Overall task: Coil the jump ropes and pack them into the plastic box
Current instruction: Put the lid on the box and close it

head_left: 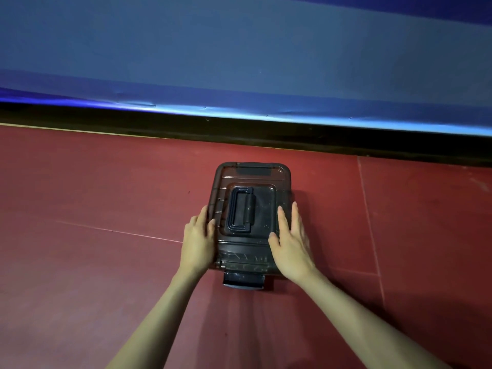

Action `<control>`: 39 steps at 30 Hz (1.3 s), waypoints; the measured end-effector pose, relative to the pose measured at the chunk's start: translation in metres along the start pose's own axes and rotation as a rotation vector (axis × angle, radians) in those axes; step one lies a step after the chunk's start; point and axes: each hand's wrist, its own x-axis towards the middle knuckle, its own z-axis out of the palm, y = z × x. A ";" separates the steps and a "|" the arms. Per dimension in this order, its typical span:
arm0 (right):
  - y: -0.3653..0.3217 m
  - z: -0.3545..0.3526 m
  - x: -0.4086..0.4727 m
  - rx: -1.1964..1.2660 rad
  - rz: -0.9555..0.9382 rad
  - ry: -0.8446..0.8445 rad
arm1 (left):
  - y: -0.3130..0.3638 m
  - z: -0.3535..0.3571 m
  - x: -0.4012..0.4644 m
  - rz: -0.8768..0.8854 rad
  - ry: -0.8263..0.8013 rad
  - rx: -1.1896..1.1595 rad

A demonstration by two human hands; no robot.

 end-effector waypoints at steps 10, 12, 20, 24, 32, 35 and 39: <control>0.039 -0.010 -0.007 -0.227 -0.581 0.095 | -0.027 -0.022 -0.063 0.867 -0.190 0.426; 0.040 -0.004 -0.009 -0.217 -0.584 0.113 | -0.036 -0.018 -0.068 0.887 -0.223 0.529; 0.035 0.003 -0.010 -0.177 -0.568 0.162 | -0.021 -0.011 -0.059 0.820 -0.139 0.428; 0.035 0.005 -0.010 -0.160 -0.549 0.153 | -0.026 -0.009 -0.057 0.912 -0.159 0.626; 0.035 0.007 -0.010 -0.144 -0.558 0.172 | -0.018 -0.012 -0.056 0.806 -0.164 0.393; 0.036 0.008 -0.010 -0.144 -0.562 0.178 | -0.015 -0.006 -0.059 0.751 -0.128 0.295; 0.038 0.009 -0.008 -0.159 -0.567 0.167 | -0.009 0.002 -0.062 0.664 -0.071 0.196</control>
